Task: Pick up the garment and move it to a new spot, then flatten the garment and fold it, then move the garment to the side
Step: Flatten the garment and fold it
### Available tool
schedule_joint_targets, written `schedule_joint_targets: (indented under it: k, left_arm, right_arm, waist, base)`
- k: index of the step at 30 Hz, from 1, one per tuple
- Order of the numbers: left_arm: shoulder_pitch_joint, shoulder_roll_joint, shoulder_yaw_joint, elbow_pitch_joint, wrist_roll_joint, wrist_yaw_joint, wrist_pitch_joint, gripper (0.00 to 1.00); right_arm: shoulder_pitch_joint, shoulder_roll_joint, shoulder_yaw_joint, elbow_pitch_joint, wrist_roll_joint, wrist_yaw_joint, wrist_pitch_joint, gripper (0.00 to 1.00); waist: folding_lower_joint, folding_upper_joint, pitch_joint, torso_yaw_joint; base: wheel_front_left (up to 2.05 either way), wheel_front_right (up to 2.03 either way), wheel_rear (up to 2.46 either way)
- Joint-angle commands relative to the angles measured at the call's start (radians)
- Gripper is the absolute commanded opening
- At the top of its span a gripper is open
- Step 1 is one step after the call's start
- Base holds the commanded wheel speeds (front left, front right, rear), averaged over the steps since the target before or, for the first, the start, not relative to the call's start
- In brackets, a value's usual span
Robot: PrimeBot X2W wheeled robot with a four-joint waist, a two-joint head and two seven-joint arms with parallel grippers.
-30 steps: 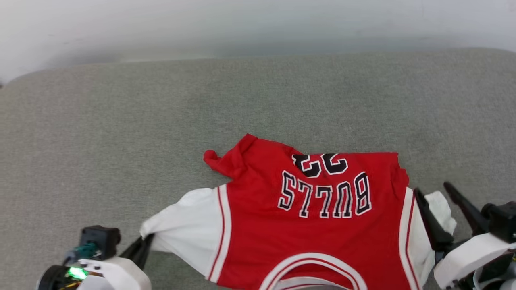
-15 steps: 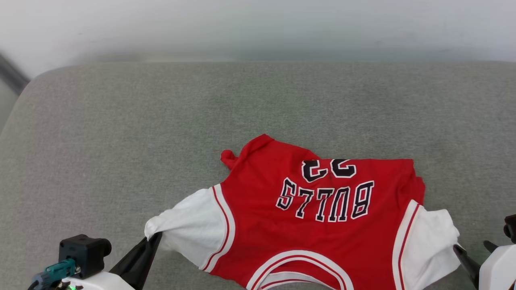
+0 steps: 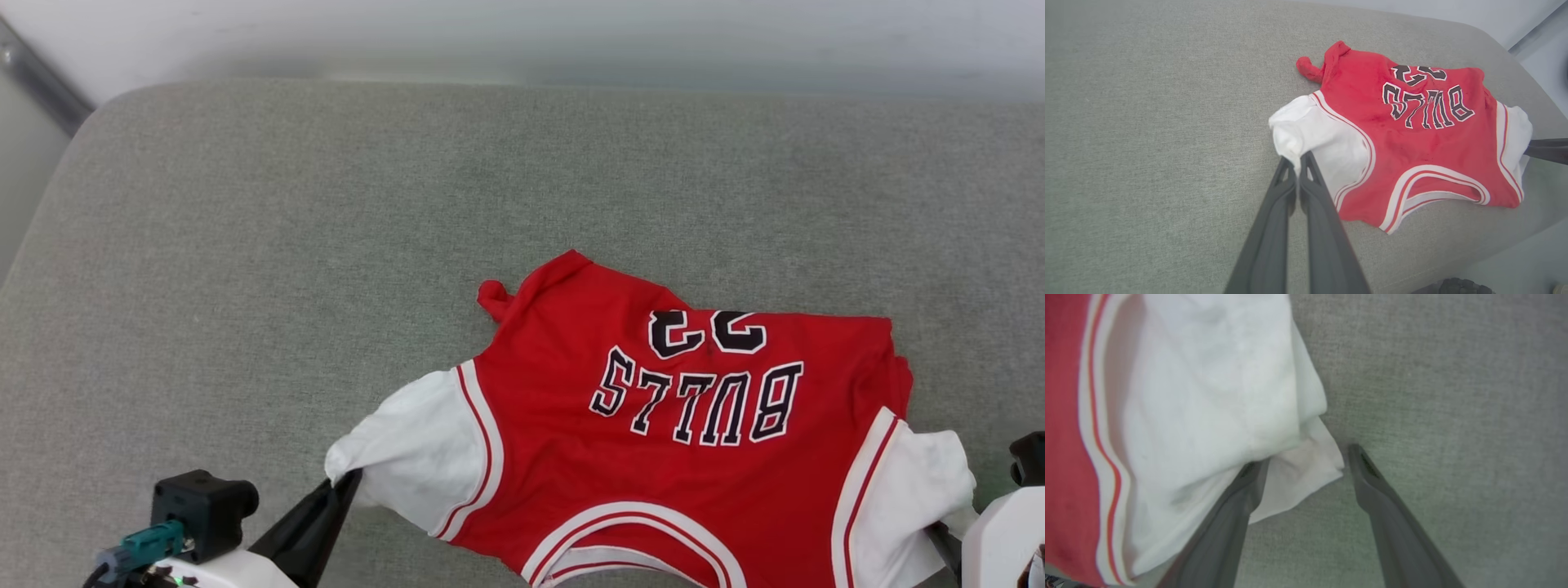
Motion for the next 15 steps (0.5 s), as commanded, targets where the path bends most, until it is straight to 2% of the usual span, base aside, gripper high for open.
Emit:
schedule_joint_targets:
  k: [1, 5, 6, 7, 8, 15]
  left_arm:
    - [-0.006, -0.002, -0.007, 0.005, 0.0, -0.003, 0.002, 0.0]
    - [-0.015, -0.003, -0.013, 0.014, -0.007, -0.006, -0.001, 0.0]
    - [-0.016, 0.0, -0.011, 0.017, -0.005, -0.004, 0.0, 0.0]
    - [-0.018, 0.005, -0.008, 0.02, 0.0, -0.002, 0.002, 0.0]
    - [-0.019, 0.007, -0.007, 0.023, 0.001, -0.002, 0.002, 0.0]
    - [-0.003, 0.024, 0.018, 0.026, -0.016, -0.001, -0.004, 0.0]
  right_arm:
    - [-0.003, 0.012, 0.029, 0.038, -0.008, 0.0, -0.004, 1.0]
    - [0.0, 0.036, 0.072, 0.096, 0.007, 0.002, -0.012, 0.98]
    - [0.0, 0.04, 0.083, 0.108, 0.012, 0.002, -0.015, 0.48]
    - [-0.002, 0.044, 0.092, 0.116, 0.016, 0.003, -0.018, 0.05]
    - [-0.006, 0.044, 0.1, 0.123, 0.02, 0.004, -0.023, 0.0]
    - [-0.031, 0.011, 0.088, 0.092, 0.046, 0.001, -0.073, 0.0]
  waist:
    - [0.0, 0.0, 0.01, 0.007]
    - [0.0, 0.0, 0.02, 0.012]
    - [0.0, 0.0, 0.021, 0.012]
    - [0.0, 0.0, 0.021, 0.011]
    - [0.0, 0.0, 0.02, 0.01]
    - [0.0, 0.0, -0.032, -0.014]
  base:
    - [0.0, 0.0, 0.0]
    - [0.0, 0.0, 0.0]
    - [0.0, 0.0, 0.0]
    - [0.0, 0.0, 0.0]
    - [0.0, 0.0, 0.0]
    - [0.0, 0.0, 0.0]
